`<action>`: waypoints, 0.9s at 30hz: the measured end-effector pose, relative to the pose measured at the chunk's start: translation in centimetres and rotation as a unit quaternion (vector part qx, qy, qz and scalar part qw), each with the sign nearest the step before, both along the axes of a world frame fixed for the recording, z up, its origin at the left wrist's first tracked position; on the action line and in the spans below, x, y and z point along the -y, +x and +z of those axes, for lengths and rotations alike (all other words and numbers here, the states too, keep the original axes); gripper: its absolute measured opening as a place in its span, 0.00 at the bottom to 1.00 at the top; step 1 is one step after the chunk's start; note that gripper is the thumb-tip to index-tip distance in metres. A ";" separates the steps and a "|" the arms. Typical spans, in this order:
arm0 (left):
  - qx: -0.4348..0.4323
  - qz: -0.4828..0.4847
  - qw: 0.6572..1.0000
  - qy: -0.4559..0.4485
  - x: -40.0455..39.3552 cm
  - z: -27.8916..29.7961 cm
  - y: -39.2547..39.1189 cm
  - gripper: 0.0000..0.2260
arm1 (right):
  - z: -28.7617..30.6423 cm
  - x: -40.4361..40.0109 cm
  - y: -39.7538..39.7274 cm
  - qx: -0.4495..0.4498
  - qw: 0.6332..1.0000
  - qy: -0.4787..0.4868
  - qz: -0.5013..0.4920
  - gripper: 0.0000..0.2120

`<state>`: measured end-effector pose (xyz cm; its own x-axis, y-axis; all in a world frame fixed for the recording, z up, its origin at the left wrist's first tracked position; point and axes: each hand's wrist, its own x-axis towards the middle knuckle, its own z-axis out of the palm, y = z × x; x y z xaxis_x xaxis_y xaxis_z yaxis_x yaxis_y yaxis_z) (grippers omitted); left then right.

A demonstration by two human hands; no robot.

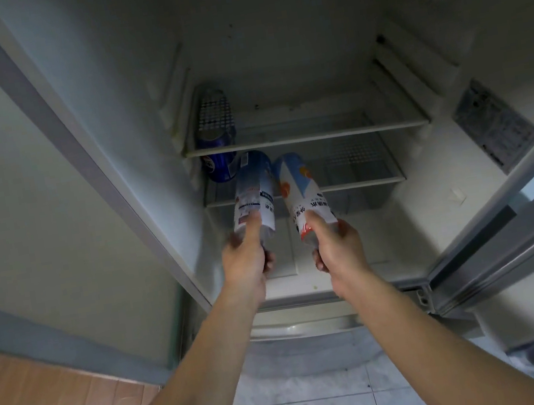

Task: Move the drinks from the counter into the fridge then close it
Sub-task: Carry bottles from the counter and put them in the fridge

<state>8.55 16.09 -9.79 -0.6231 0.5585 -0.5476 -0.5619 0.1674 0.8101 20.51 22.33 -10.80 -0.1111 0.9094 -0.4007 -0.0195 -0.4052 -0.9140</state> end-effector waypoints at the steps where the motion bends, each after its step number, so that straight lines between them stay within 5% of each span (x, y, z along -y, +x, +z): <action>1: -0.016 0.000 1.000 -0.003 -1.1 0.4 -0.2 0.23 | 0.2 -0.7 -0.8 0.009 1.000 0.006 0.000 0.22; 4: -0.071 -0.019 0.997 0.001 -4.1 1.2 -0.8 0.25 | 0.8 -2.7 -2.9 0.038 0.999 0.036 0.013 0.26; 9: -0.122 -0.026 0.992 0.027 -7.4 1.4 -2.2 0.19 | 0.8 -5.3 -4.9 0.083 0.979 0.145 0.113 0.10; 14: -0.314 -0.101 0.943 0.029 -6.3 0.3 -3.5 0.19 | 0.3 -6.4 -4.5 0.091 0.961 0.195 0.174 0.25; 18: -0.513 -0.153 0.842 -0.061 -4.2 -1.8 -4.2 0.26 | -1.3 -5.7 -3.4 0.174 0.934 0.264 0.165 0.25; 21: -0.706 -0.161 0.683 -0.092 -3.8 -2.4 -3.9 0.23 | -1.4 -6.5 -3.8 0.223 0.905 0.326 0.158 0.23; 22: -0.725 -0.179 0.655 -0.116 -4.0 -2.5 -3.9 0.24 | -1.2 -7.0 -4.1 0.237 0.897 0.340 0.155 0.22; 27: -0.733 -0.235 0.615 -0.172 -5.4 -1.7 -5.1 0.28 | -0.3 -9.2 -5.4 0.357 0.850 0.343 0.182 0.28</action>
<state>3.50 21.50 -11.53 -0.4018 0.8740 0.2732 0.9056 0.3351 0.2599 15.12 31.53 -11.06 -0.3871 0.9134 0.1262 0.6512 0.3677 -0.6639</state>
